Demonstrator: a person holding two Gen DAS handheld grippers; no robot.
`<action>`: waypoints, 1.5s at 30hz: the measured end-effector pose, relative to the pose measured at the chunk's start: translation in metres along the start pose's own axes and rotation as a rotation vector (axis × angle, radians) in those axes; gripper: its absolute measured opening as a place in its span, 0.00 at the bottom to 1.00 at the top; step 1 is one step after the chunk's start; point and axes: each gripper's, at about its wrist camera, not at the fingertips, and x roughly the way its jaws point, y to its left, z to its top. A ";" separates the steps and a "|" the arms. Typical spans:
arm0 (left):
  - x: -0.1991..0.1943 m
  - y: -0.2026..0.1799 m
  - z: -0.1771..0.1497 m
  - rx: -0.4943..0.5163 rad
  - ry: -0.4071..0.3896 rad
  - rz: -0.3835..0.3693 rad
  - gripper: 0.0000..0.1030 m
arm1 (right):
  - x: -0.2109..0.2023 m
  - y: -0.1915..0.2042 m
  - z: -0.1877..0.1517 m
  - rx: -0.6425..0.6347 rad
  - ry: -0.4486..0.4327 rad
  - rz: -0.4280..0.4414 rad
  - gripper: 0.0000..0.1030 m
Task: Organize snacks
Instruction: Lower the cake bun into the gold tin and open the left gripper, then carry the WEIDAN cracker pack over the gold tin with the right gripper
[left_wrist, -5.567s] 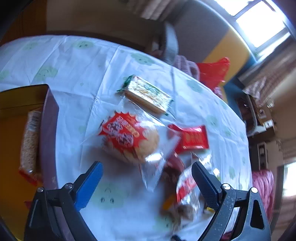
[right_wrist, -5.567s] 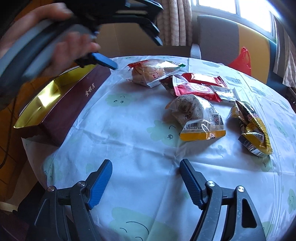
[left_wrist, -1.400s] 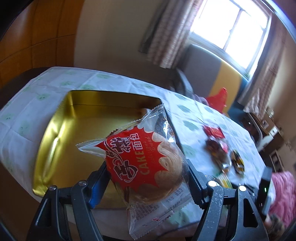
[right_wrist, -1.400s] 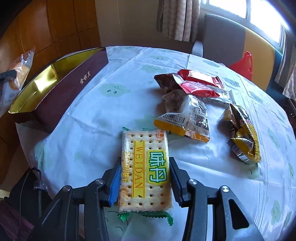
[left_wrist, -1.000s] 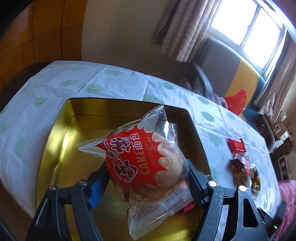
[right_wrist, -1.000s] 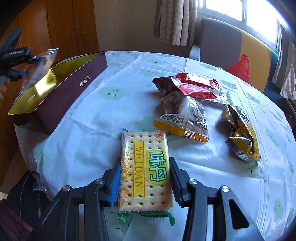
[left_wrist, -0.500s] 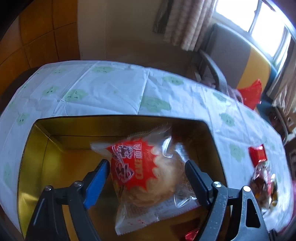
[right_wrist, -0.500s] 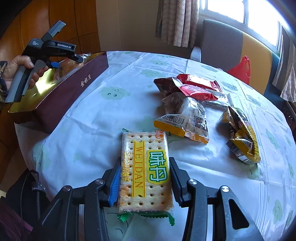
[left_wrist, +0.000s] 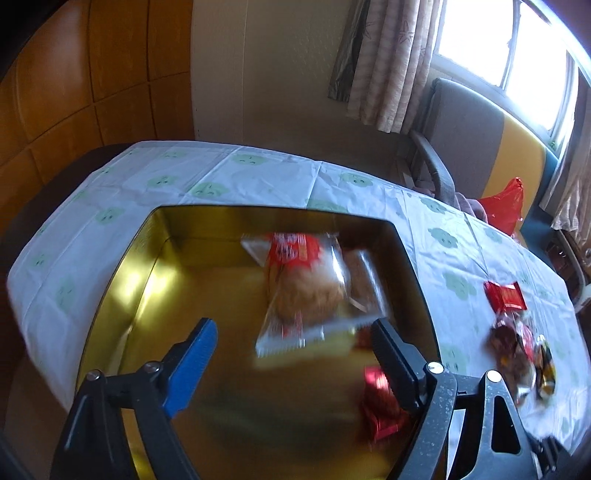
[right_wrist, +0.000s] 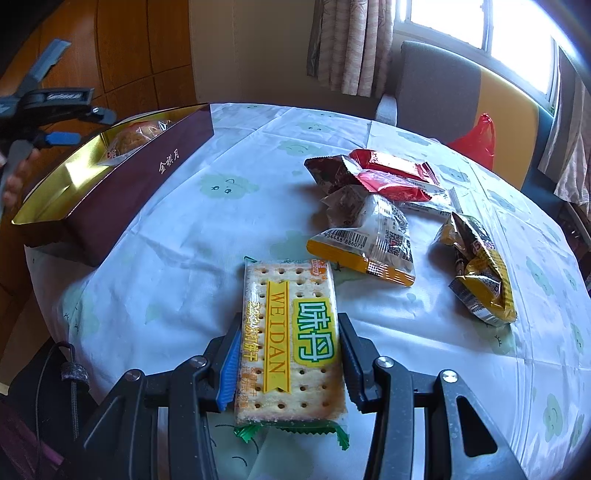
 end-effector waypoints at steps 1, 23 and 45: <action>-0.006 0.000 -0.006 0.003 -0.006 0.001 0.82 | 0.000 0.000 0.000 0.001 -0.001 -0.002 0.46; -0.050 0.011 -0.060 0.018 -0.050 0.029 0.82 | -0.001 0.005 -0.001 0.005 0.006 -0.038 0.46; -0.043 0.029 -0.064 -0.014 -0.046 0.058 0.82 | -0.010 0.017 0.002 -0.016 0.045 -0.041 0.46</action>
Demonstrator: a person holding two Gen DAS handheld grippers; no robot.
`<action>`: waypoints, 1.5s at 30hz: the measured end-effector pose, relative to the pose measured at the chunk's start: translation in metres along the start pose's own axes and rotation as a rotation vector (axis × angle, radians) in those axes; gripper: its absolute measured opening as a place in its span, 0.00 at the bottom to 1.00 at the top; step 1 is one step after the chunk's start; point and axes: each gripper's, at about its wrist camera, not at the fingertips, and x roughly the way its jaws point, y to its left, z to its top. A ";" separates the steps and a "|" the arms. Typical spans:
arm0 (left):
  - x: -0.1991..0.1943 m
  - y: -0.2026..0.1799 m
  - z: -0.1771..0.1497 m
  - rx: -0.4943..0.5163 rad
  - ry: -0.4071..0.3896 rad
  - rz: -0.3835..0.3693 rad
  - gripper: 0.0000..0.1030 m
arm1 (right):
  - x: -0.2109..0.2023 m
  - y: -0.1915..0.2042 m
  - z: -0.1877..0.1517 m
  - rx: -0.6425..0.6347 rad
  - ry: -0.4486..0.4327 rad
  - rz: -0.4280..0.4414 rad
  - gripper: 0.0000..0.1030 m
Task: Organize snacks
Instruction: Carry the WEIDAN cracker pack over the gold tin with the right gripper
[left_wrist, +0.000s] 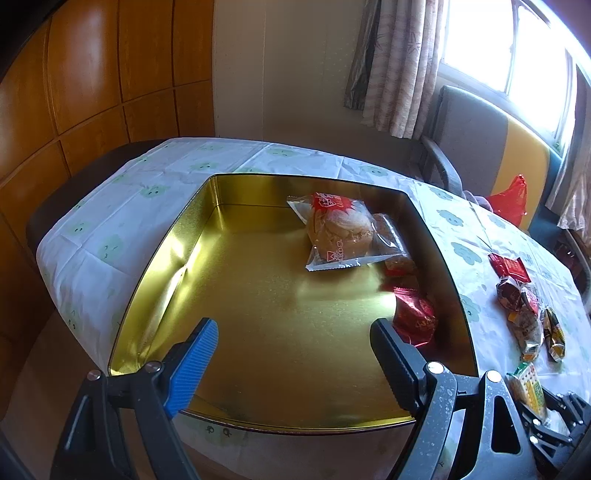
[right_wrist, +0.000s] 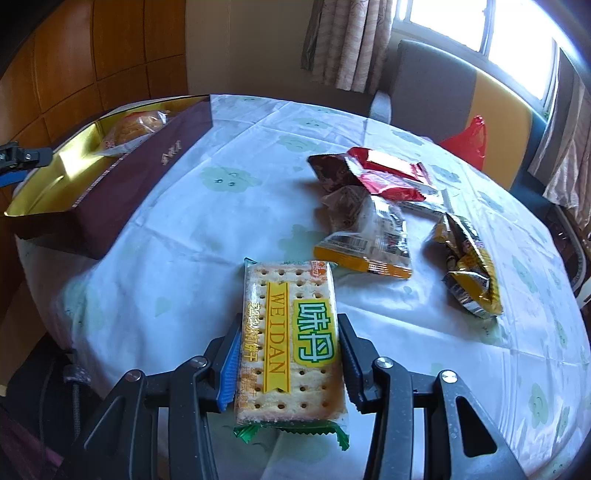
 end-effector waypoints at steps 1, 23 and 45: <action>0.000 0.000 0.000 -0.001 -0.001 0.002 0.82 | -0.001 0.003 0.000 -0.004 0.001 0.012 0.46; 0.001 0.045 0.014 -0.094 -0.026 0.082 0.79 | -0.026 0.118 0.110 -0.193 -0.088 0.408 0.46; 0.003 0.038 0.010 -0.075 -0.017 0.065 0.79 | 0.023 0.155 0.109 -0.305 -0.027 0.319 0.46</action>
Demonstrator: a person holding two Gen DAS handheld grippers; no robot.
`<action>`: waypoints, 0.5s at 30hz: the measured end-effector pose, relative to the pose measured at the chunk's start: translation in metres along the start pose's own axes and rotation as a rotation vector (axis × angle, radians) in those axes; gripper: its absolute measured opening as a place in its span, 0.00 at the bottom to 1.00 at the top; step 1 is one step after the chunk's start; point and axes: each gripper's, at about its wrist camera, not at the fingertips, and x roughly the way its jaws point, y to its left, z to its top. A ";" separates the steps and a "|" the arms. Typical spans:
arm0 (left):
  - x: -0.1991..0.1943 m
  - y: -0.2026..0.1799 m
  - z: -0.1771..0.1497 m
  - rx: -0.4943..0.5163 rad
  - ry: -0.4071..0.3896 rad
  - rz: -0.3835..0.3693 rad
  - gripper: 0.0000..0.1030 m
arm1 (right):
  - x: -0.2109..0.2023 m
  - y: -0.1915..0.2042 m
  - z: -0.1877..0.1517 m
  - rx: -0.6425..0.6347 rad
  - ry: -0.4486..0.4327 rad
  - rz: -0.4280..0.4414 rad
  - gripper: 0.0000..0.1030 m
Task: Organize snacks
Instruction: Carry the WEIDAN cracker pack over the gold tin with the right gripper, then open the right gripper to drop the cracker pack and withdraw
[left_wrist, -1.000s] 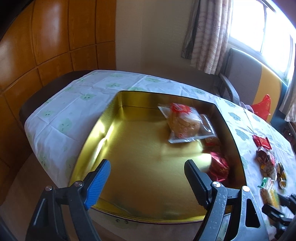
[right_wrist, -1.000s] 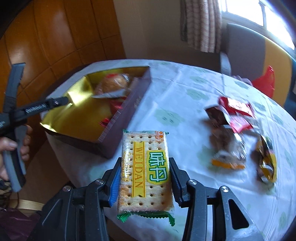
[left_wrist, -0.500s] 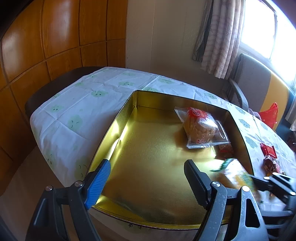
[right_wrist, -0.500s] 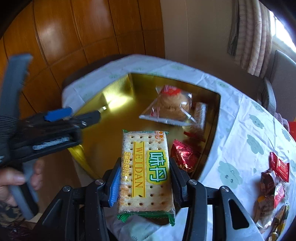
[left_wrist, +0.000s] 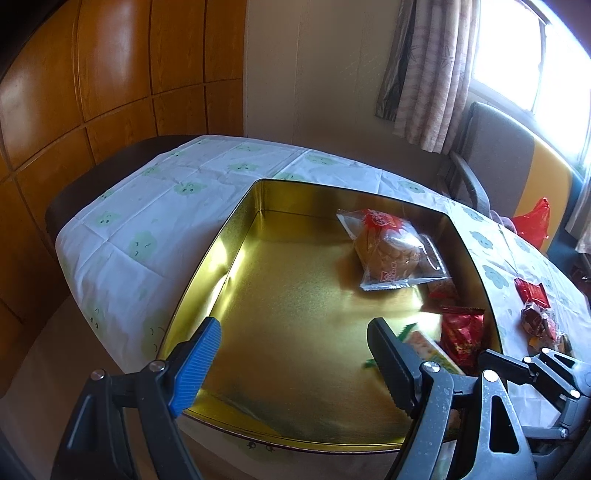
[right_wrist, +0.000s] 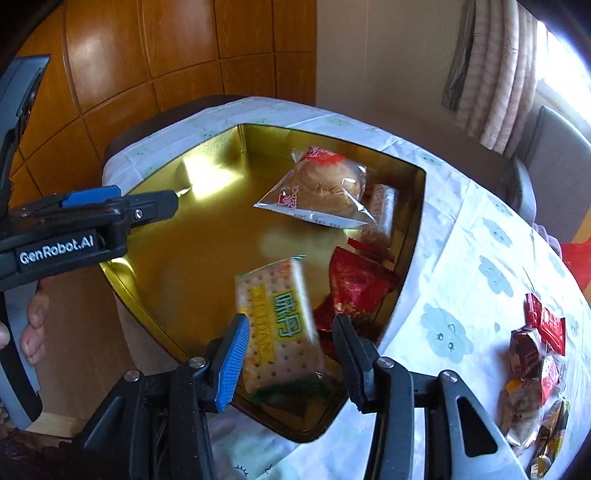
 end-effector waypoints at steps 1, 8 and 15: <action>-0.001 -0.001 0.000 0.002 -0.001 -0.003 0.79 | -0.003 0.000 0.000 0.003 -0.007 -0.002 0.46; -0.006 -0.009 0.000 0.021 -0.011 -0.018 0.79 | -0.021 -0.009 -0.005 0.073 -0.048 -0.006 0.46; -0.009 -0.015 -0.001 0.037 -0.015 -0.031 0.79 | -0.048 -0.018 -0.015 0.136 -0.122 -0.039 0.46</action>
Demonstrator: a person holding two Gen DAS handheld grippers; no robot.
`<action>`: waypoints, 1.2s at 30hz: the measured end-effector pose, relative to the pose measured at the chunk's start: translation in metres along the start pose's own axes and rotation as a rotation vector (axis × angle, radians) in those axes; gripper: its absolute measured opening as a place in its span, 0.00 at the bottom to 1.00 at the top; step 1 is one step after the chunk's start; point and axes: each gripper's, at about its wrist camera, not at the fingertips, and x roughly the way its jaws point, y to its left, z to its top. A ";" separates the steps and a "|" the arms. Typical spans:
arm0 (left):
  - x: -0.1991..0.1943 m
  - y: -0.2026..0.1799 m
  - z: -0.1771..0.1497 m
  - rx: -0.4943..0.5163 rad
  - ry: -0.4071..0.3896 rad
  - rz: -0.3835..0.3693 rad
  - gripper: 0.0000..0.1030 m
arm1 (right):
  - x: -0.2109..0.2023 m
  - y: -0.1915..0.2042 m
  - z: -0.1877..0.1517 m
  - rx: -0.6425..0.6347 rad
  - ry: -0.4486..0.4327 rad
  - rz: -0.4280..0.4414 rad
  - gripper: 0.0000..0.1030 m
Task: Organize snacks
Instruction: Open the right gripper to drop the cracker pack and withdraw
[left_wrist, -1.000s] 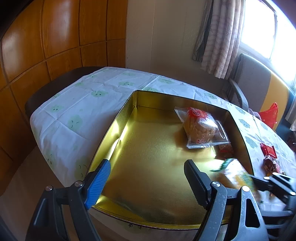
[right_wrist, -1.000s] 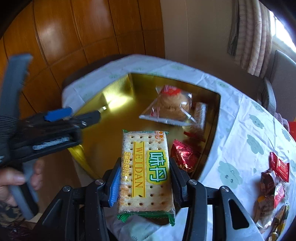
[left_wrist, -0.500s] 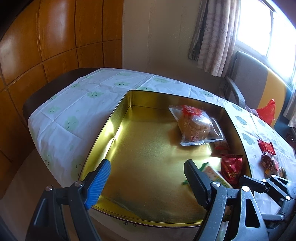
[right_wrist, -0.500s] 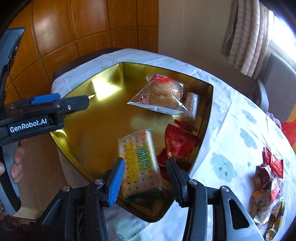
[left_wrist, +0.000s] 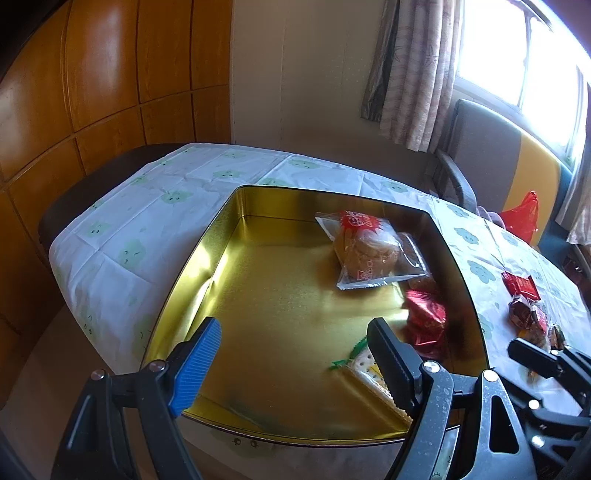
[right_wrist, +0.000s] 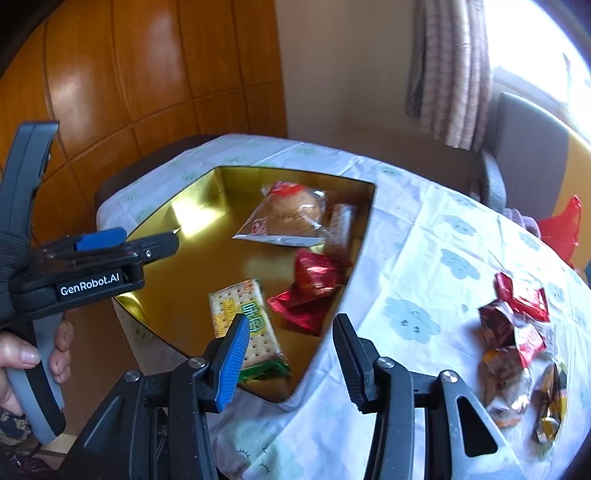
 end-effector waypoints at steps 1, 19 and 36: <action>-0.001 -0.001 0.000 0.003 0.000 -0.001 0.79 | -0.003 -0.002 -0.001 0.010 -0.005 -0.006 0.46; -0.004 -0.017 -0.004 0.049 -0.005 -0.023 0.79 | -0.047 -0.095 -0.076 0.264 0.042 -0.187 0.46; -0.021 -0.095 0.002 0.263 -0.035 -0.125 0.79 | -0.081 -0.168 -0.147 0.449 0.072 -0.400 0.46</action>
